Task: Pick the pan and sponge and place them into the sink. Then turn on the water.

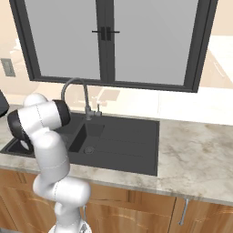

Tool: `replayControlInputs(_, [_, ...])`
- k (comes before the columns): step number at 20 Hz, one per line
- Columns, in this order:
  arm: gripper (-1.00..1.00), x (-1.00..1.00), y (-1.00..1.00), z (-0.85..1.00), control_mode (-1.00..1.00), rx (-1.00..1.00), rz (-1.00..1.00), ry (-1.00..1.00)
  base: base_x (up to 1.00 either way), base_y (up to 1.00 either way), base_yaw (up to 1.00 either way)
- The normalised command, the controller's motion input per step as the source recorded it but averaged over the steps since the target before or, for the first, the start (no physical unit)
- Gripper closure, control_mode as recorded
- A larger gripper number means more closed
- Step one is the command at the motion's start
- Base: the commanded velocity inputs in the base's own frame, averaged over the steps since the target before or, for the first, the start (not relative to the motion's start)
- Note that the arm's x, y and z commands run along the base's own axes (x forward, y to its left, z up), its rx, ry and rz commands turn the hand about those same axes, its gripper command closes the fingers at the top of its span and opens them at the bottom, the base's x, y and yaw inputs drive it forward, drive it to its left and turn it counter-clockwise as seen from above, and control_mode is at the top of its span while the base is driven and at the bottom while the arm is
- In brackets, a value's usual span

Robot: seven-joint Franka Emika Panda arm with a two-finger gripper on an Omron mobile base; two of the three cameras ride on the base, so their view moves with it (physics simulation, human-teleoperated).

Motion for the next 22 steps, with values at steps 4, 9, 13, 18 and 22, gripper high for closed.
replayControlInputs(4, [1.00,0.05,0.12,-0.07,-1.00,0.00,0.00,0.00,0.00,0.00,0.00])
replayControlInputs(9, [1.00,0.00,0.18,-0.17,-1.00,-0.03,0.00,-0.03,0.00,0.00,0.00])
replayControlInputs(13, [1.00,0.00,0.17,-0.22,-1.00,-0.03,0.00,0.00,0.00,0.00,0.00])
replayControlInputs(18, [1.00,0.00,0.18,-0.34,-1.00,-0.04,0.00,0.00,0.00,0.00,0.00])
replayControlInputs(22, [1.00,0.00,0.09,-0.29,-1.00,-0.02,0.02,-0.01,0.00,0.00,0.00])
